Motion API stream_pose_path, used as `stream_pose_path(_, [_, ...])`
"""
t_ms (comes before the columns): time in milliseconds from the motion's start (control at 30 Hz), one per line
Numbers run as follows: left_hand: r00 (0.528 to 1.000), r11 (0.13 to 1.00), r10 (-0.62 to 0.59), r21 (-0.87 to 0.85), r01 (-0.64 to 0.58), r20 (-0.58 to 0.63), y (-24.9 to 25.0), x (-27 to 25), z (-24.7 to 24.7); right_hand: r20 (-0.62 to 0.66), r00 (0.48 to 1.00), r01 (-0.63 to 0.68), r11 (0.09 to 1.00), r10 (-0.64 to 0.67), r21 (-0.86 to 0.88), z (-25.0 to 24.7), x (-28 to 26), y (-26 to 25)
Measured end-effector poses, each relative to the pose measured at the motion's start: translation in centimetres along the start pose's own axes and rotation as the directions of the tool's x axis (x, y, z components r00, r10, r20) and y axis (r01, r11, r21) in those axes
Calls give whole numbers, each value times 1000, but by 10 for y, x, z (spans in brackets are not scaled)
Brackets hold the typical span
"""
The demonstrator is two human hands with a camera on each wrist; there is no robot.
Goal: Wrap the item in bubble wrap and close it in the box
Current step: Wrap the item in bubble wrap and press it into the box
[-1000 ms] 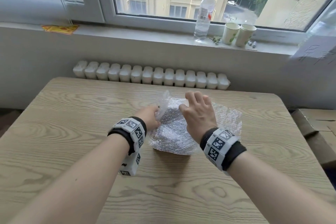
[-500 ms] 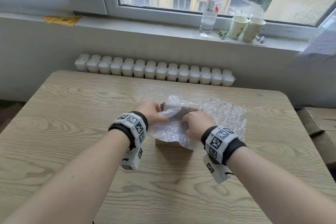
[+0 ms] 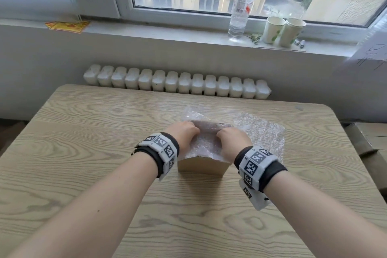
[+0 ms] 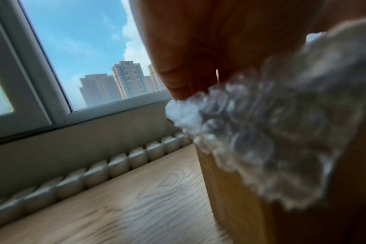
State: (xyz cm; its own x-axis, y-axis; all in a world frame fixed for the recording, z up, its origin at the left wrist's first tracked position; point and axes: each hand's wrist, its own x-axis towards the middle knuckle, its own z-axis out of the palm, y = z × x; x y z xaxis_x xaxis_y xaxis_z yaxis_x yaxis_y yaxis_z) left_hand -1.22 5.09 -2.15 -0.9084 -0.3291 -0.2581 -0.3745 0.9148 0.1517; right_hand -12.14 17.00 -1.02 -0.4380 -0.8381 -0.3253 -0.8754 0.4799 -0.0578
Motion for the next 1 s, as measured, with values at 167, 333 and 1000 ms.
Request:
stream_pose_path(167, [997,1000,-29,4,28,66,2,9,14,39,999,9,999,-8,-44,3,-1,3])
stream_pose_path(333, [994,997,-26,68,18,109,5,14,20,128,991,43,999,-42,-5,14,12,7])
stream_pose_path(1000, [970,999,0,43,-11,243,6,36,19,43,997,56,998,-57,26,29,22,5])
